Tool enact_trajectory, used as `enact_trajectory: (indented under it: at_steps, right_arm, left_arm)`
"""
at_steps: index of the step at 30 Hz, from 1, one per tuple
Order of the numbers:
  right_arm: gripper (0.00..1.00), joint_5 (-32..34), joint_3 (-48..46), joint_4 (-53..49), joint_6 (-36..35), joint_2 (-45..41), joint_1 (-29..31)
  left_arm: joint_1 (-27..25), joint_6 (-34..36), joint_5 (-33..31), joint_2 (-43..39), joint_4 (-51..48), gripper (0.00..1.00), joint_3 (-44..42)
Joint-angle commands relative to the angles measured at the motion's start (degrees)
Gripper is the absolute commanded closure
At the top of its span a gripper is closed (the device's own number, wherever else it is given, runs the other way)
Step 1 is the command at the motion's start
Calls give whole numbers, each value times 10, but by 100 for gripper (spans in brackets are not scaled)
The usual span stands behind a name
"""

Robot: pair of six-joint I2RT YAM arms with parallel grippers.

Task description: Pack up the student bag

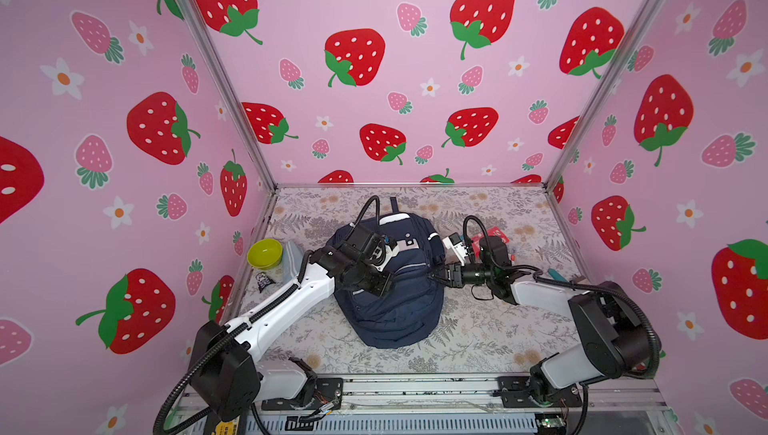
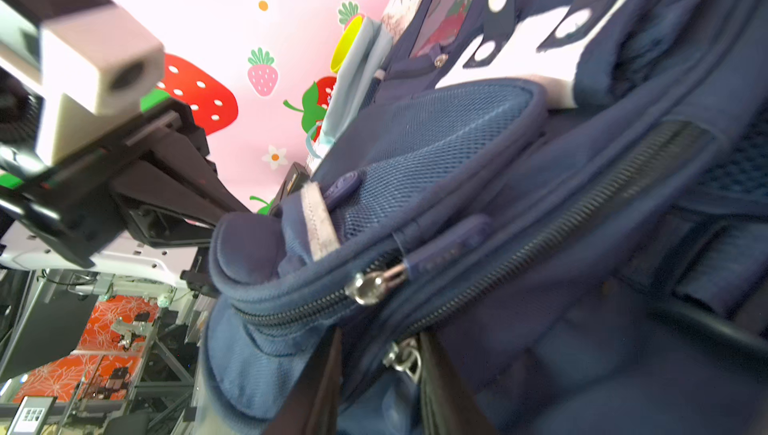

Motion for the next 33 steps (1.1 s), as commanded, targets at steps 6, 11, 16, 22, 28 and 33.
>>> enact_trajectory:
  at_steps: [6,11,16,22,28,33]
  right_arm:
    - [77,-27,-23,28,13,-24,27]
    - [74,-23,-55,70,36,-28,27]
    - [65,-12,-68,74,35,-32,27]
    - [70,0,-80,61,25,-35,27]
    - [72,15,-98,49,18,-49,28]
    - [74,22,-102,36,12,-54,31]
  left_arm:
    - [24,-30,99,-31,113,100,11]
    - [49,-50,131,-43,137,100,-6]
    - [57,-51,140,-40,136,100,-7]
    - [61,-51,141,-40,138,100,-11]
    - [65,-50,146,-40,136,100,-14]
    - [66,-49,147,-40,136,100,-17]
